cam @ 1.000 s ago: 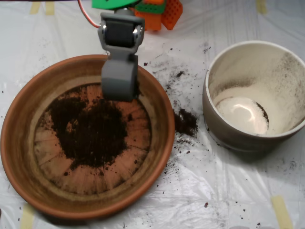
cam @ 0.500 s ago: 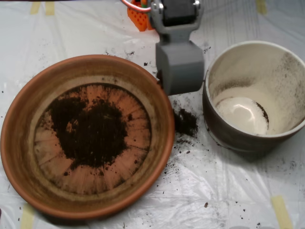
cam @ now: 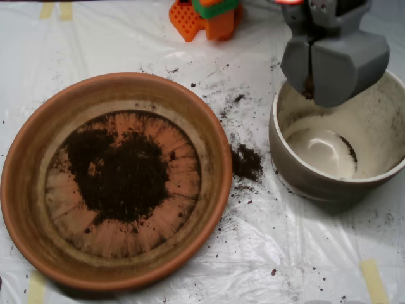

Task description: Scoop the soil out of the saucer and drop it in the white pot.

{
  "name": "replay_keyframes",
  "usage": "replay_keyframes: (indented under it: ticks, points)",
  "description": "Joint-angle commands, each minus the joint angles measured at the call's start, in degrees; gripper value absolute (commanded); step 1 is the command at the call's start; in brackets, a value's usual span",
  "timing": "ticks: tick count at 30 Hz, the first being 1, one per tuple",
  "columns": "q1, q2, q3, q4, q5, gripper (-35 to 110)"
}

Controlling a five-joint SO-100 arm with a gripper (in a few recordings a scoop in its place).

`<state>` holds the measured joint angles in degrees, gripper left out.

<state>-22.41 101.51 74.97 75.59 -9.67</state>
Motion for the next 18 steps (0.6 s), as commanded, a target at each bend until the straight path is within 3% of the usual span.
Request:
replay_keyframes:
  ticks: [1,7,18]
  points:
    - [-0.62,-1.49,-10.9,5.19,-0.88,2]
    - [-1.76,-4.57,-16.52,11.16,-2.46,26]
    - [-3.6,-18.54,-33.4,25.84,-1.14,29]
